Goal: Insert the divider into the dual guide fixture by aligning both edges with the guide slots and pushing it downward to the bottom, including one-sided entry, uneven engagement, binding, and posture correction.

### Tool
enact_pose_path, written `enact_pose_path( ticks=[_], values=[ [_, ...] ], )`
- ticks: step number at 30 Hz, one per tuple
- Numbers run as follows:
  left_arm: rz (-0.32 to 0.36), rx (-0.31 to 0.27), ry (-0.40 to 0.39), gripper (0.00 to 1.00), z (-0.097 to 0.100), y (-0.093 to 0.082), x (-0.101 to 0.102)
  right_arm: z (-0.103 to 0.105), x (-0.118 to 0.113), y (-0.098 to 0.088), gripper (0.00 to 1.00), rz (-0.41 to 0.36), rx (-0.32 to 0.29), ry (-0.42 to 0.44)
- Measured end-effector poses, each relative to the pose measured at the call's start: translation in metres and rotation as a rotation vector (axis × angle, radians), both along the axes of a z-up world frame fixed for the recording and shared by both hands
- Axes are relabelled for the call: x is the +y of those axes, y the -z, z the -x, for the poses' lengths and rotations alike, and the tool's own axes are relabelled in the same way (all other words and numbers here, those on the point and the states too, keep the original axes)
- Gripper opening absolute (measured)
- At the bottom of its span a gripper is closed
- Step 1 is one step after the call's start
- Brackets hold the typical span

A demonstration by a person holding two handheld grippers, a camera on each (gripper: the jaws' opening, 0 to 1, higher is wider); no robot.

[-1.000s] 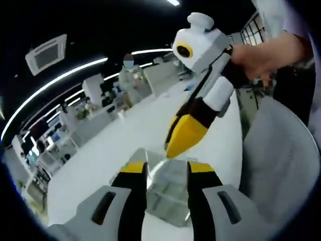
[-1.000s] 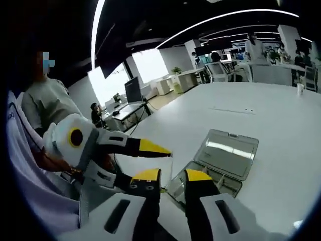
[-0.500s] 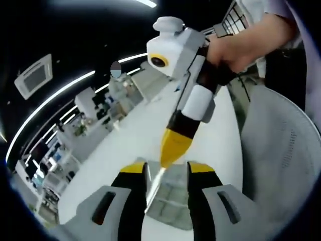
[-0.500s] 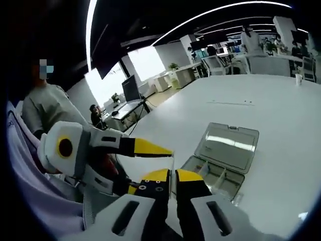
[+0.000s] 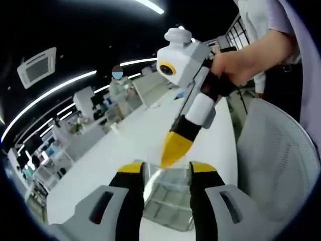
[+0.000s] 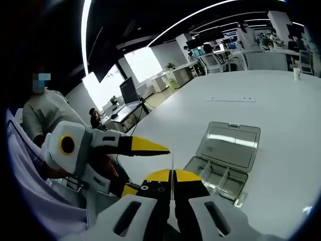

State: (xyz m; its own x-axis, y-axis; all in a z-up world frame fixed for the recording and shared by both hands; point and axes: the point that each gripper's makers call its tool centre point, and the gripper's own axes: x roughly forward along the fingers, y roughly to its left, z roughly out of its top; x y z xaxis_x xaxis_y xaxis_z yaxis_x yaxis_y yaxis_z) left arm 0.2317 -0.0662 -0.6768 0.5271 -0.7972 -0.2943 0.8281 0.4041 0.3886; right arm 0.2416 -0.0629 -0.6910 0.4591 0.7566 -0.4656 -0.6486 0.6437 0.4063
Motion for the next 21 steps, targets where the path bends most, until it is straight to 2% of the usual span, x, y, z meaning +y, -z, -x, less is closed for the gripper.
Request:
enact_pose_path(
  ticks=[3,10,13,17,21],
  values=[
    [0.018,0.014,-0.012,0.35,0.0,-0.002,0.006,-0.002,0.0,-0.003,0.0,0.006,-0.014,-0.006],
    [0.131,0.114,-0.109,0.4,-0.007,-0.006,0.035,-0.007,0.001,-0.011,0.0,0.044,-0.069,-0.061],
    [0.196,0.155,-0.158,0.41,-0.01,-0.01,0.051,-0.009,0.002,-0.014,0.0,0.087,-0.099,-0.12],
    [0.222,0.168,-0.189,0.43,-0.011,-0.013,0.069,-0.011,0.007,-0.018,0.0,0.151,-0.154,-0.22],
    [0.295,0.204,-0.221,0.46,-0.012,-0.02,0.084,-0.01,0.02,-0.018,0.0,0.215,-0.199,-0.36]
  ],
)
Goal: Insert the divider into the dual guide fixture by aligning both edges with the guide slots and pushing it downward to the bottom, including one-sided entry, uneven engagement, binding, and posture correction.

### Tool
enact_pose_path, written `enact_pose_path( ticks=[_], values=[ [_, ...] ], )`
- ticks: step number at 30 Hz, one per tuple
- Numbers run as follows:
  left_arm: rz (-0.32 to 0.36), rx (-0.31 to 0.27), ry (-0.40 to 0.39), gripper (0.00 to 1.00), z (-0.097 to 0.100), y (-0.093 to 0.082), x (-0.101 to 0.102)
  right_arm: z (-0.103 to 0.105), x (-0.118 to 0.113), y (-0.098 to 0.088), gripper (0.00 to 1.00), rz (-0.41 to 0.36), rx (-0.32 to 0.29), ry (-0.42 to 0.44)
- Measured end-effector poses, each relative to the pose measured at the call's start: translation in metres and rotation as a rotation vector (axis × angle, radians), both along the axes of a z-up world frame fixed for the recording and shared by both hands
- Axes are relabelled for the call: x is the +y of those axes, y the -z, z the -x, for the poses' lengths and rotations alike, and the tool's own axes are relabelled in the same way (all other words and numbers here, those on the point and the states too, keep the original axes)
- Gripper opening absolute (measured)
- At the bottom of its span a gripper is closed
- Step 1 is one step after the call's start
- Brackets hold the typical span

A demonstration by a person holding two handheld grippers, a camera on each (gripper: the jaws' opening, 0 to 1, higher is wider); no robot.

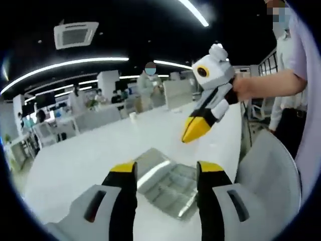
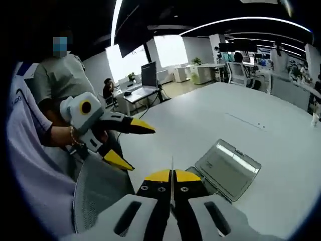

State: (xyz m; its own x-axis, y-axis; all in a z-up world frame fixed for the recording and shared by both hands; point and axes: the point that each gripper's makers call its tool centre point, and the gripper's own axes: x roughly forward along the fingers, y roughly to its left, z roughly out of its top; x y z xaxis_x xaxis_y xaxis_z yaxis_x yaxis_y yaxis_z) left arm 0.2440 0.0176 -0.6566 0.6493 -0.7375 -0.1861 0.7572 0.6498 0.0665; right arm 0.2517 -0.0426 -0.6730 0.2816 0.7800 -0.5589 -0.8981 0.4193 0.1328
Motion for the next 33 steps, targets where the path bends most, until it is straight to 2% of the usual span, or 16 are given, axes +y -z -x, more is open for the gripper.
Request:
enact_pose_path(
  ticks=[2,5,6,8,10,17,23,29,33],
  values=[
    [0.031,0.014,-0.005,0.46,0.001,-0.003,0.007,0.002,0.005,0.004,0.0,0.027,0.011,-0.045],
    [0.043,0.031,-0.008,0.46,0.001,0.0,0.018,0.0,0.012,0.014,0.0,0.074,0.009,-0.115],
    [0.052,0.043,-0.01,0.47,0.002,0.002,0.022,0.0,0.016,0.018,0.0,0.08,0.008,-0.164],
    [0.082,0.083,-0.009,0.47,0.003,0.009,0.028,-0.004,0.02,0.029,0.0,0.116,0.005,-0.206],
    [0.087,0.099,-0.017,0.47,0.003,0.016,0.035,-0.006,0.025,0.04,0.0,0.146,0.015,-0.246],
    [0.079,0.123,-0.021,0.51,0.011,0.023,0.048,-0.017,0.036,0.057,0.0,0.202,0.019,-0.307],
    [0.09,0.13,-0.046,0.51,0.009,0.023,0.055,-0.015,0.038,0.067,0.0,0.254,0.029,-0.365],
    [0.074,0.141,-0.041,0.49,0.011,0.029,0.054,-0.017,0.04,0.085,0.0,0.317,0.042,-0.41],
    [0.078,0.144,-0.044,0.49,0.012,0.03,0.055,-0.02,0.044,0.088,0.0,0.346,0.043,-0.438]
  ],
)
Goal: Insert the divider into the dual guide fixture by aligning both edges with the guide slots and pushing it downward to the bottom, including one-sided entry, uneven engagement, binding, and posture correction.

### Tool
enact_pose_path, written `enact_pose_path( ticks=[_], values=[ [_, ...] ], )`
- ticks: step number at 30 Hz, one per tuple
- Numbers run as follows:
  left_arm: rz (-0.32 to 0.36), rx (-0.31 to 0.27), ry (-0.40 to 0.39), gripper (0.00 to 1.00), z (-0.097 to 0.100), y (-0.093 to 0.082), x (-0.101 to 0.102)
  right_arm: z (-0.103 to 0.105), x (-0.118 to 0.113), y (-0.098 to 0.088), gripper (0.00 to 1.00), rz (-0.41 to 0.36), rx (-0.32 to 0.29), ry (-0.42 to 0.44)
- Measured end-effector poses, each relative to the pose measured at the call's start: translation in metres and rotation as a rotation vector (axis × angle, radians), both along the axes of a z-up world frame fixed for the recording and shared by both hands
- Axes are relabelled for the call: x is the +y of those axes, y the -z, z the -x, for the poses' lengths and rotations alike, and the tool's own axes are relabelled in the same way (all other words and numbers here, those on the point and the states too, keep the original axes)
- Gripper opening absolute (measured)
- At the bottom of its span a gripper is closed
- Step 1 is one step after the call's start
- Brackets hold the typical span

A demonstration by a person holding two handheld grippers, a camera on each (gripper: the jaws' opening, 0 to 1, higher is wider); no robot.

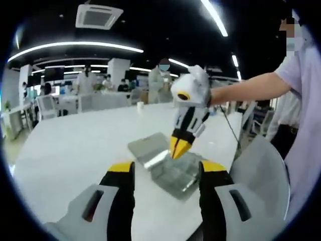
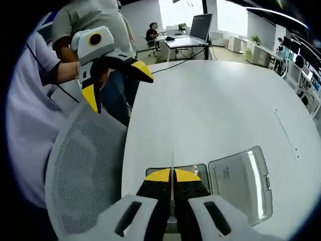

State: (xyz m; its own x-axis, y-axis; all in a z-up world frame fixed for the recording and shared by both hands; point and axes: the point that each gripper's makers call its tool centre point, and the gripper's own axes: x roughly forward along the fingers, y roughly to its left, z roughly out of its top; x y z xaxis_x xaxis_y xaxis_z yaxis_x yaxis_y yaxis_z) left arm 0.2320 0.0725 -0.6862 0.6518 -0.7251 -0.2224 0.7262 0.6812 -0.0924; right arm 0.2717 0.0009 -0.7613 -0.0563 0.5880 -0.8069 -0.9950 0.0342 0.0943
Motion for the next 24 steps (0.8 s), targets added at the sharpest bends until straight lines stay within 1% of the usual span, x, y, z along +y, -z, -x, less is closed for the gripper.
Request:
enact_pose_path(
  ticks=[4,9,12,17,19,24],
  values=[
    [0.002,0.0,-0.012,0.49,-0.002,0.0,0.004,-0.004,0.001,0.005,0.0,0.03,0.003,-0.013],
    [-0.004,0.002,-0.024,0.49,-0.003,0.002,0.008,-0.003,-0.005,0.017,0.0,0.066,0.012,-0.021],
    [-0.003,0.006,-0.026,0.49,-0.003,0.002,0.009,-0.001,-0.005,0.02,0.0,0.061,0.03,-0.02],
    [-0.006,0.011,-0.028,0.49,-0.004,0.004,0.009,-0.001,-0.005,0.025,0.0,0.068,0.03,-0.024],
    [-0.008,0.012,-0.027,0.49,-0.005,0.004,0.008,0.001,-0.007,0.027,0.0,0.071,0.041,-0.024],
    [-0.009,0.015,-0.029,0.49,-0.007,0.005,0.009,-0.001,-0.007,0.026,0.0,0.063,0.034,-0.02]
  ],
)
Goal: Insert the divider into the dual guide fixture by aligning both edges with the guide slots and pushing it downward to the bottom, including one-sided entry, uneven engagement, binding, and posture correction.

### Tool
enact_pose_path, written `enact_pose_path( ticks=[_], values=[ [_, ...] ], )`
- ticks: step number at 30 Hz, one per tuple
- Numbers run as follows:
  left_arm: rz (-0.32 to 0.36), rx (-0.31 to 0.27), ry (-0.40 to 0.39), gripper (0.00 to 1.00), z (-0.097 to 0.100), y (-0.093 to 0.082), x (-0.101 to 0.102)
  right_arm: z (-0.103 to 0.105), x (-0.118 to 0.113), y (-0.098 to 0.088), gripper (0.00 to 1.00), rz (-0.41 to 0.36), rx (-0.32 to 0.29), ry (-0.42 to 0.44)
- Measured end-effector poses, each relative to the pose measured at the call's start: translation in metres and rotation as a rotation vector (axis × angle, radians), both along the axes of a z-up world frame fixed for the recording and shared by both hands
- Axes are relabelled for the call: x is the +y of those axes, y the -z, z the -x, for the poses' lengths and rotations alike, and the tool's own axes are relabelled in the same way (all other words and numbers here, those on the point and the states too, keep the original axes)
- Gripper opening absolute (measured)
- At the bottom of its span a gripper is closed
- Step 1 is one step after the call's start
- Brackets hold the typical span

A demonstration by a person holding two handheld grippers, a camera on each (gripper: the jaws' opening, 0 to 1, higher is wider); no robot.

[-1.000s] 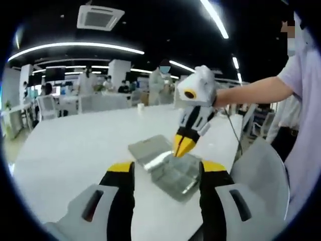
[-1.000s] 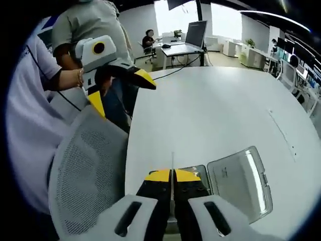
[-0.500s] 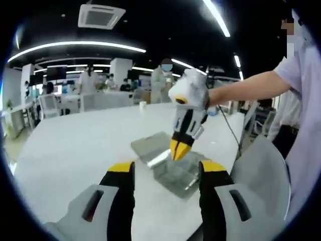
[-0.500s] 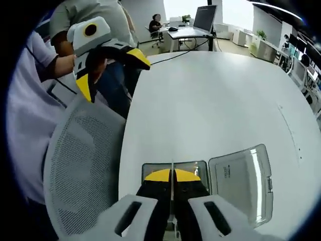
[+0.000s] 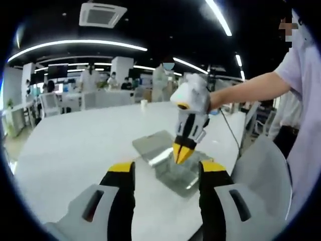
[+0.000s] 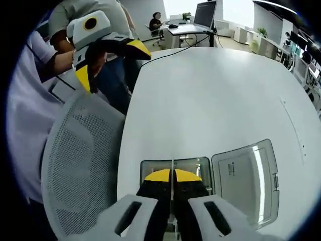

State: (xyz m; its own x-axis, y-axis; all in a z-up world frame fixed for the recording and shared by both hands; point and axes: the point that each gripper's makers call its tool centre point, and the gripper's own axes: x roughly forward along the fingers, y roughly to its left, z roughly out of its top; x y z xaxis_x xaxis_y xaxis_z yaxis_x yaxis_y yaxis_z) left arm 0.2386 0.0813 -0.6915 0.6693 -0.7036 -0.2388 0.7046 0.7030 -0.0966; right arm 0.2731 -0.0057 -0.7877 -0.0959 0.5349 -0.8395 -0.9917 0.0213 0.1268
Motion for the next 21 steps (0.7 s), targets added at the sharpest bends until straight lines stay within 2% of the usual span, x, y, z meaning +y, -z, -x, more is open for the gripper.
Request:
enact_pose_path(
  ticks=[8,21],
  values=[
    [0.0,0.001,-0.002,0.48,-0.002,0.001,0.0,-0.002,-0.001,0.006,0.0,0.007,0.015,0.001],
    [0.0,0.001,-0.008,0.48,-0.005,0.0,0.001,-0.002,0.001,0.011,0.0,0.002,-0.005,-0.017]
  ],
)
